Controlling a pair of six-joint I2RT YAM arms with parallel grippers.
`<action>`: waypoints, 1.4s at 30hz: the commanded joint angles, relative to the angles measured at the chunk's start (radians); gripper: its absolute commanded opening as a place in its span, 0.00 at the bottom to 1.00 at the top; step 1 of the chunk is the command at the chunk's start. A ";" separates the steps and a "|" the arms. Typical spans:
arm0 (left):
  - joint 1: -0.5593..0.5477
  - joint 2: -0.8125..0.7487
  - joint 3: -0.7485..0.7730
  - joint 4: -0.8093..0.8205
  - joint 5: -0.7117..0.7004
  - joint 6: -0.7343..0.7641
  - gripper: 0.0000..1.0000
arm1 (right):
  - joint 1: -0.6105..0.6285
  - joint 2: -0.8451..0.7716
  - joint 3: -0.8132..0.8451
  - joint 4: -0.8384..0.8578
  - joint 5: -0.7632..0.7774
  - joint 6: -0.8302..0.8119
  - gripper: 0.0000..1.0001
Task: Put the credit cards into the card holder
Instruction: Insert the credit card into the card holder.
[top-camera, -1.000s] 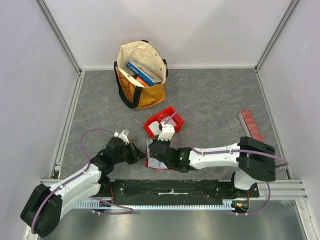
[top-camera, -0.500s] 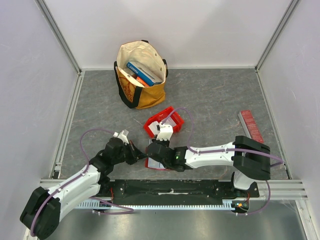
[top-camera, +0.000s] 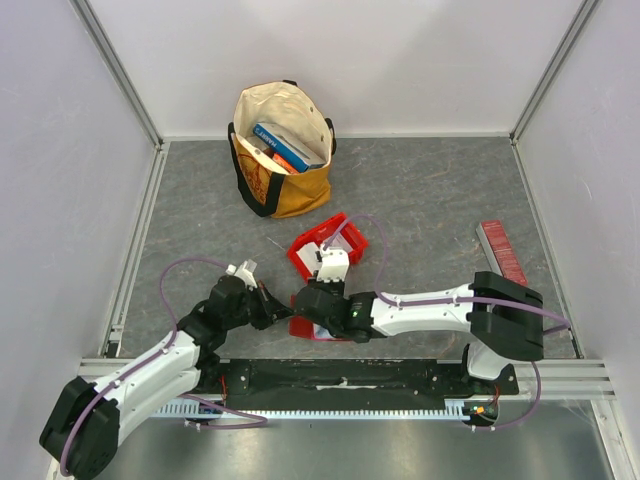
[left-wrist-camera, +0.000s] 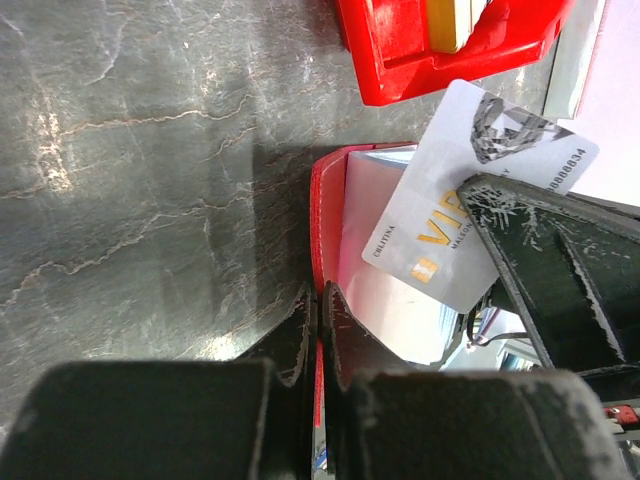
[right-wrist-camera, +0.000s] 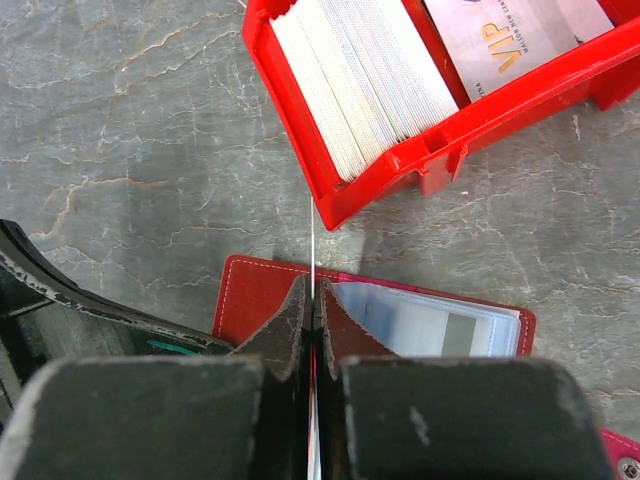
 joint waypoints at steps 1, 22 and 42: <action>-0.002 -0.010 0.002 0.007 0.010 -0.014 0.02 | 0.006 -0.060 0.018 -0.027 0.056 -0.006 0.00; -0.001 0.104 -0.021 -0.026 -0.053 0.015 0.02 | 0.004 -0.387 -0.206 -0.044 -0.047 0.031 0.00; -0.001 0.068 -0.021 -0.044 -0.058 0.015 0.02 | -0.062 -0.297 -0.227 -0.113 -0.179 0.080 0.00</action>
